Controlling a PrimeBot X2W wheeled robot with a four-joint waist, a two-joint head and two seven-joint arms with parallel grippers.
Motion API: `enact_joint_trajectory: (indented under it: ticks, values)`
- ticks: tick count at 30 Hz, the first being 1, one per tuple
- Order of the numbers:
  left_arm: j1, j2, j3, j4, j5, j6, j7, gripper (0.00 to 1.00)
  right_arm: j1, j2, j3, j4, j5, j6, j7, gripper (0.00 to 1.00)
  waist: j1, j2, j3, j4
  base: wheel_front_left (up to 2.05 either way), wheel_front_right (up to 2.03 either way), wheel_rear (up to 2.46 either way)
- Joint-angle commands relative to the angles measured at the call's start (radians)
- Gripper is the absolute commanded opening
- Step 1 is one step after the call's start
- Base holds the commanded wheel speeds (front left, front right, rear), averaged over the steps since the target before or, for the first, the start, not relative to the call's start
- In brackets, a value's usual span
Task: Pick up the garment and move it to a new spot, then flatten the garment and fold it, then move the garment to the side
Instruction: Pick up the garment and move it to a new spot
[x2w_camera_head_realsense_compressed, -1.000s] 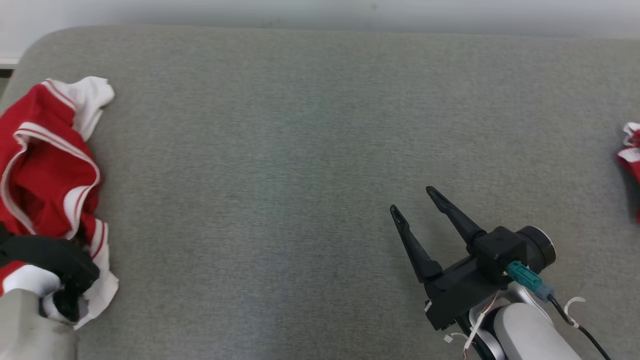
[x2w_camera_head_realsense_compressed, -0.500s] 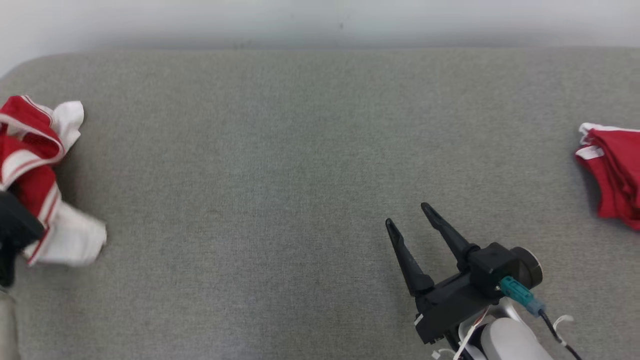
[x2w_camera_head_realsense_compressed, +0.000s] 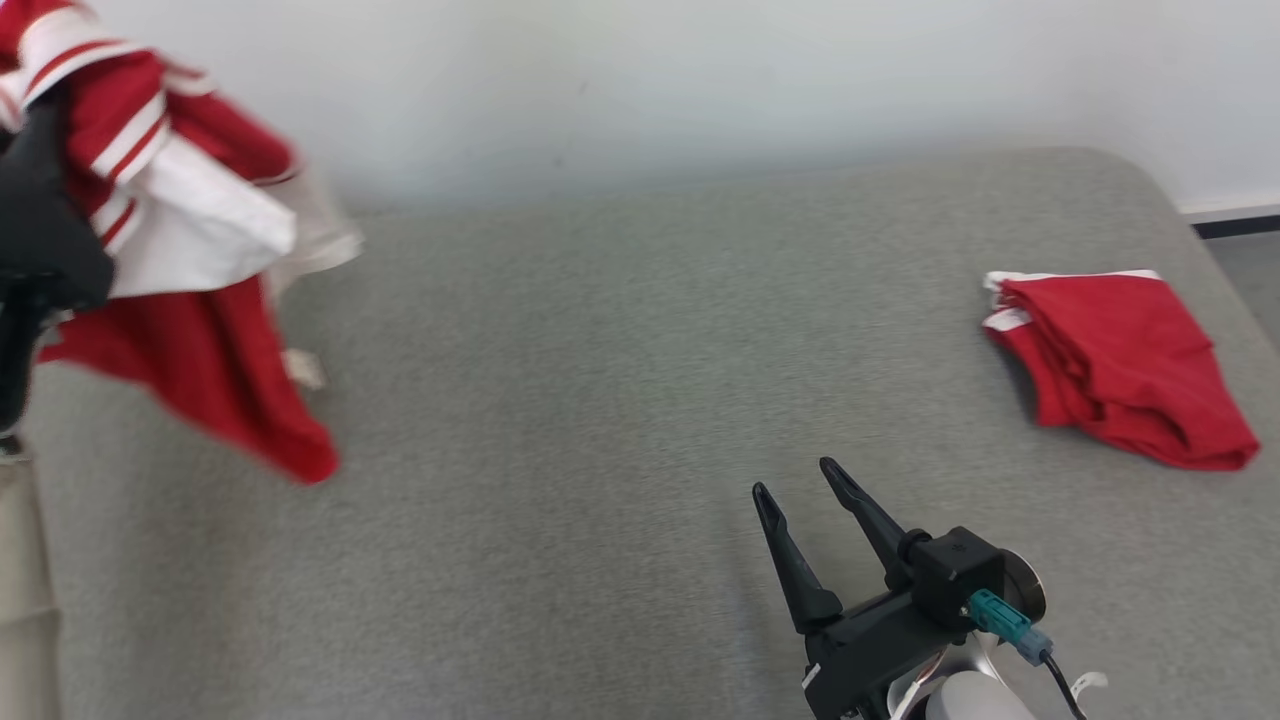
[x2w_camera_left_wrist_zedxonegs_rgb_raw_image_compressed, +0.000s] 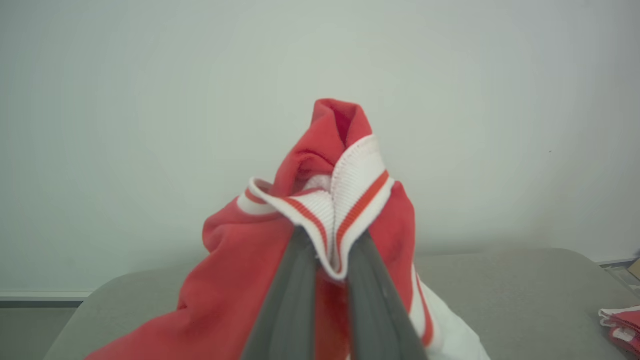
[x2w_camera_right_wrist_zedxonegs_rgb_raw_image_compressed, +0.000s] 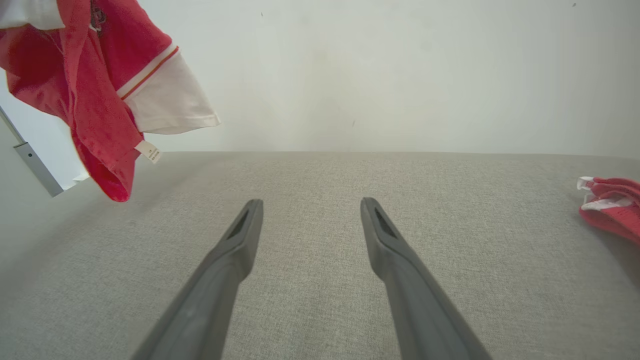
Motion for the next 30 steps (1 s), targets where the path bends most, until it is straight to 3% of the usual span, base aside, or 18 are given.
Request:
enact_joint_trajectory:
  ticks: [1,6,11,16,23,24,25,30]
  values:
    - [0.0,-0.013,-0.013,-0.031,-0.001,-0.006,-0.001,0.0,0.011,0.004,-0.001,0.006,0.005,-0.003,-0.006,1.0,0.0,0.0,-0.063,-0.085,0.0,0.0,0.0]
    - [0.007,-0.102,-0.075,-0.137,-0.019,-0.003,-0.034,0.0,0.007,0.003,-0.002,0.019,0.002,-0.003,-0.015,1.0,0.0,0.0,-0.073,-0.151,0.0,0.0,0.0]
    - [0.069,-0.178,-0.117,-0.145,-0.018,0.003,-0.105,0.0,-0.011,0.002,0.004,0.014,-0.005,-0.003,-0.017,1.0,0.0,0.0,-0.055,-0.214,0.0,0.0,0.0]
    - [0.13,-0.221,-0.144,-0.088,-0.022,0.008,-0.159,0.0,-0.013,0.001,0.001,0.011,-0.008,-0.003,-0.02,1.0,0.0,0.0,-0.029,-0.247,0.0,0.0,0.0]
    - [0.212,-0.238,-0.224,0.114,0.029,-0.003,-0.305,0.0,-0.024,0.007,-0.001,0.009,-0.006,-0.003,-0.021,1.0,0.0,0.0,0.017,-0.265,0.0,0.0,0.0]
    - [0.221,-0.237,-0.24,0.148,0.043,-0.005,-0.32,0.24,-0.025,0.007,-0.003,0.009,-0.007,-0.003,-0.021,1.0,0.0,0.0,0.02,-0.264,0.0,0.0,0.0]
    - [0.23,-0.238,-0.251,0.183,0.053,-0.005,-0.331,1.0,-0.025,0.008,-0.005,0.009,-0.009,-0.003,-0.021,1.0,0.0,0.0,0.021,-0.263,0.0,0.0,0.0]
    - [0.249,-0.251,-0.296,0.283,0.054,-0.01,-0.383,1.0,-0.007,0.005,-0.036,0.009,-0.018,-0.003,-0.021,1.0,0.0,0.0,0.01,-0.228,0.0,0.0,0.0]
